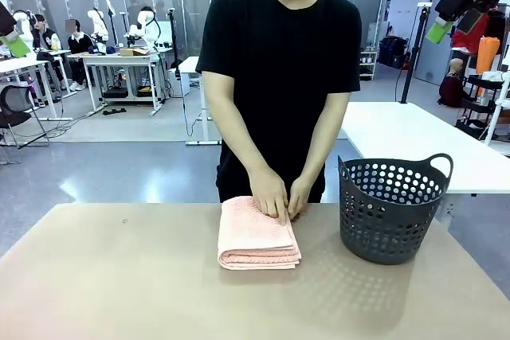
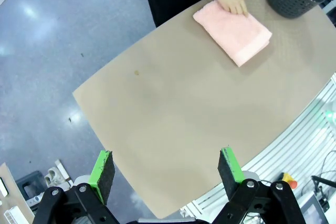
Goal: Fold the towel.
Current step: Pick up the 100 cm Hotel Towel and place it on the left side of the table.
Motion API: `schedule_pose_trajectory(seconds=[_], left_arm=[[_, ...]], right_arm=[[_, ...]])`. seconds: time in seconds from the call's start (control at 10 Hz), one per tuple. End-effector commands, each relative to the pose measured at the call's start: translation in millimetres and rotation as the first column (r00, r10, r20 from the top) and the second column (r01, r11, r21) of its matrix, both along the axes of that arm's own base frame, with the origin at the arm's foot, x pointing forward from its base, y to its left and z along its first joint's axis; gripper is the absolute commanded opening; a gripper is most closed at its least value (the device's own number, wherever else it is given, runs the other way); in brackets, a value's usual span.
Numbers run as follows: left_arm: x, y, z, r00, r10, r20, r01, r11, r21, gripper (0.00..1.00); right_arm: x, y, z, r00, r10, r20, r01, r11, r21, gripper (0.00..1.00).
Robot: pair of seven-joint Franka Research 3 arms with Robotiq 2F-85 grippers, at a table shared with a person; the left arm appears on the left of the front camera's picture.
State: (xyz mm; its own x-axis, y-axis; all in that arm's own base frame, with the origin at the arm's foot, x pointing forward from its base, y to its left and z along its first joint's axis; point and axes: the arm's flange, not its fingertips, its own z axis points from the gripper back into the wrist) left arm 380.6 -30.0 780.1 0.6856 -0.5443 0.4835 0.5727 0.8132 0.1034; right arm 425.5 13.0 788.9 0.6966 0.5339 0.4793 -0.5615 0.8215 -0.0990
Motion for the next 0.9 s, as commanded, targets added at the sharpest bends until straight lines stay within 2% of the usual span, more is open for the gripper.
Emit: schedule_pose_trajectory(seconds=[0.0,0.8], left_arm=[[-0.1,1.7,3.7,1.0,-0.009,-0.008,0.009,1.0,0.012,1.0],[-0.1,1.7,3.7,1.0,-0.009,-0.008,0.009,1.0,0.012,1.0]], right_arm=[[-0.4,-0.6,0.3,1.0,-0.003,-0.002,0.003,1.0,0.001,1.0],[-0.4,-0.6,0.3,1.0,-0.003,-0.002,0.003,1.0,0.001,1.0]])
